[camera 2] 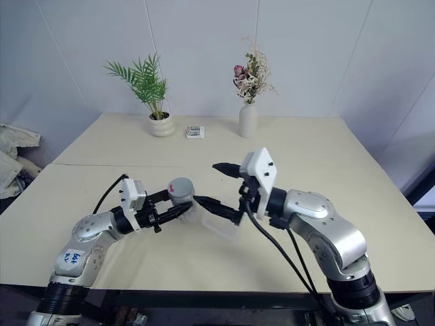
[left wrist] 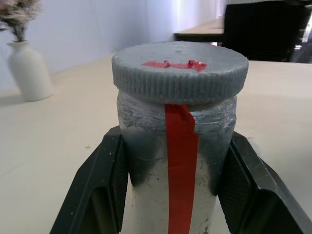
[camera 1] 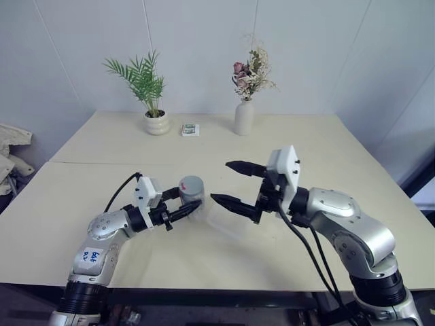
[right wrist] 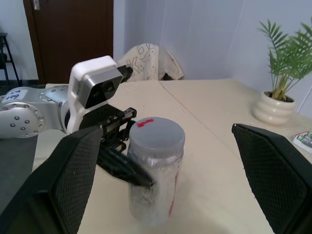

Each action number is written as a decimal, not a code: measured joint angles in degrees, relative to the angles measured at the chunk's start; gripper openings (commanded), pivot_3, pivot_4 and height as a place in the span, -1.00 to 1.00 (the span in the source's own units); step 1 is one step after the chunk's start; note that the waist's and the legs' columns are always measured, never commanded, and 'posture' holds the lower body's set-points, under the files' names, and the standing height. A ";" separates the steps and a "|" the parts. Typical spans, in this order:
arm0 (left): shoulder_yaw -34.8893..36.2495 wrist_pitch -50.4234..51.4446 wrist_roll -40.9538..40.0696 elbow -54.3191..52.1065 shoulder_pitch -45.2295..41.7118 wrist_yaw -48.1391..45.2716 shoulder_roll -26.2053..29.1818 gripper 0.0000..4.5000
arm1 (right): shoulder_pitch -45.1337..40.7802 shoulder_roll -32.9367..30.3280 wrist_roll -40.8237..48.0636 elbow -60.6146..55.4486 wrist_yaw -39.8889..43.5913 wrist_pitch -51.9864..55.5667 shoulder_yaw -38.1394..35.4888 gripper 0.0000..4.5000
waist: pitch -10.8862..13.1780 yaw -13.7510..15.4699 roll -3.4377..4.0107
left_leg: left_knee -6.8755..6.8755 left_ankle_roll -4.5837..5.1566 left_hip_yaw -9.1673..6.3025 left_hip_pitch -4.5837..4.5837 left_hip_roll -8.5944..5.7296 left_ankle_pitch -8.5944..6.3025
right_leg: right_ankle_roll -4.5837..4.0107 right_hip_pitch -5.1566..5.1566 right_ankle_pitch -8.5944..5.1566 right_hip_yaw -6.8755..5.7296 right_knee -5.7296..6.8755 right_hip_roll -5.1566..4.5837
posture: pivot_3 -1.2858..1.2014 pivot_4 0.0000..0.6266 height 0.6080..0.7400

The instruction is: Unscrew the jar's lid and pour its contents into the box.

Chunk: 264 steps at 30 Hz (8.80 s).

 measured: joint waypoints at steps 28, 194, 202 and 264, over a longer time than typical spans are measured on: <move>-4.14 4.18 0.07 -1.09 -3.89 -2.78 -3.58 -0.08 | -3.85 4.98 -1.48 0.80 -9.54 12.70 4.47 1.00 | 0.00 -0.12 0.00 | -0.05 0.06 0.02 -0.08 0.00 -0.03 | 0.01 -0.13 0.00 0.00 -0.01 0.02 | 0.03 -0.52 1.00; -3.16 2.09 -2.54 2.44 -4.27 -14.55 -3.97 -0.08 | -9.16 1.50 -2.30 14.83 16.08 -0.85 6.02 0.99 | 0.01 -0.11 0.01 | 0.87 0.05 0.00 -0.83 -0.01 -0.02 | 0.04 -0.87 0.01 0.08 0.91 0.08 | 0.03 -0.52 1.00; -3.16 2.11 -2.53 2.44 -4.27 -14.43 -3.96 -0.08 | -9.15 1.49 -3.34 14.83 16.11 -0.90 6.36 0.99 | 0.01 -0.12 0.01 | 0.87 0.05 0.00 -0.83 -0.01 -0.02 | 0.04 -0.87 0.01 0.08 0.92 0.07 | 0.03 -0.52 1.00; -3.11 2.23 -2.23 2.84 -4.47 -14.00 -3.53 -0.08 | -4.79 -9.13 3.92 16.70 23.75 3.58 -1.00 0.99 | 0.01 -0.07 0.01 | 0.87 0.06 0.01 -0.84 -0.02 -0.02 | 0.04 -0.86 0.01 0.08 0.89 0.07 | 0.03 -0.52 1.00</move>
